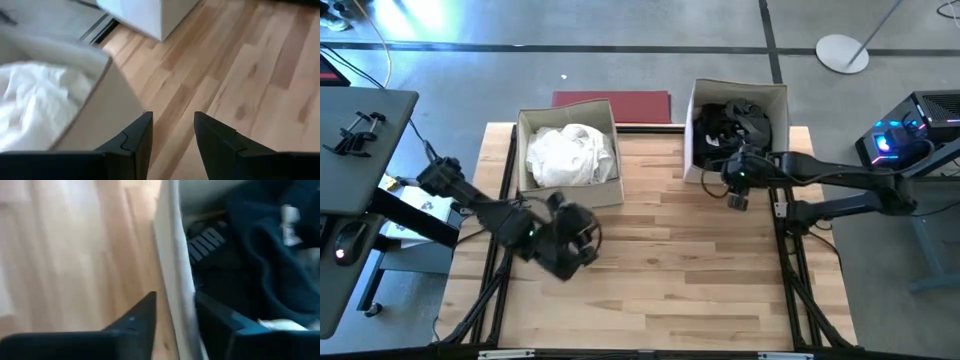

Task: Sort clothes
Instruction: Adjust the brown laundry organizer

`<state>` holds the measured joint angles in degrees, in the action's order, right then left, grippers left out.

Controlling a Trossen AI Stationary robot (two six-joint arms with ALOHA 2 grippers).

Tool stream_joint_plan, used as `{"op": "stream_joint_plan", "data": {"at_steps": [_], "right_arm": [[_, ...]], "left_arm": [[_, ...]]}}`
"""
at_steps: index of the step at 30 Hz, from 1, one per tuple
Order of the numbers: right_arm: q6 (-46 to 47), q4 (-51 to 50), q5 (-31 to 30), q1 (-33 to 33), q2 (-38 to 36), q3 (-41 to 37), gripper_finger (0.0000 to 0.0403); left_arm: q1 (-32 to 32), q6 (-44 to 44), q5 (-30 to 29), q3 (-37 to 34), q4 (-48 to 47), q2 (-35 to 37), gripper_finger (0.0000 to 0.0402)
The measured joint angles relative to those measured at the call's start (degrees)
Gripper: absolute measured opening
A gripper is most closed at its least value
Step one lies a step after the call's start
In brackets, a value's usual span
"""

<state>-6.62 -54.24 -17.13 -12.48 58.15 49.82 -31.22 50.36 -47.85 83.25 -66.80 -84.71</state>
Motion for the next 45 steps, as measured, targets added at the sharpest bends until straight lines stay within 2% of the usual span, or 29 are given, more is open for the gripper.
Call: {"op": "stream_joint_plan", "data": {"at_steps": [6, 8, 12, 17, 20, 23, 28, 32, 36, 39, 45], "right_arm": [[0.1, 5.1, 12.8, 1.2, 2.8, 0.2, 0.0016], [0.2, 7.1, 17.0, 3.5, 2.9, 0.1, 0.0008], [0.7, 9.7, 18.4, 9.2, 3.0, 0.2, 0.0018], [-3.8, 10.6, 17.8, 14.7, 3.1, 0.3, 0.0004], [-8.8, 11.4, 13.3, 15.9, 3.0, -0.3, 0.0005], [-12.3, 13.6, 6.4, 14.4, 2.9, -2.0, 0.0004], [-18.3, 20.8, 1.9, 9.0, 2.9, -5.6, 0.0004], [-22.5, 24.9, 0.6, 5.7, 2.9, -6.9, 0.0022], [-20.9, 21.9, 1.6, 4.9, 2.7, -4.5, 0.0076], [-15.9, 17.3, 2.7, 7.0, 2.4, 0.5, 0.0125], [-2.0, 2.7, 3.9, 13.9, 2.3, 12.5, 0.0181]], "left_arm": [[-7.4, 18.2, -1.7, -2.0, -10.2, 0.0, 0.0133], [-9.5, 22.1, -1.6, -2.1, -12.5, -0.1, 0.0133], [-12.0, 24.0, -1.7, -2.1, -13.0, 0.0, 0.0133], [-12.8, 23.7, -3.2, -2.0, -13.1, 0.0, 0.0133], [-12.4, 21.4, -8.3, -2.3, -12.9, 0.0, 0.0133], [-10.7, 21.2, -13.3, -4.5, -12.8, 0.0, 0.0133], [-5.7, 21.5, -12.9, -10.0, -11.6, 0.0, 0.0133], [-1.7, 22.0, -12.0, -13.9, -11.4, 0.0, 0.0133], [1.4, 17.3, -7.5, -15.2, -11.3, 0.0, 0.0136], [3.3, 13.4, -3.5, -16.4, -12.4, 0.2, 0.0141], [6.7, 17.0, -3.2, -21.5, -22.9, 2.3, 0.0143]]}}
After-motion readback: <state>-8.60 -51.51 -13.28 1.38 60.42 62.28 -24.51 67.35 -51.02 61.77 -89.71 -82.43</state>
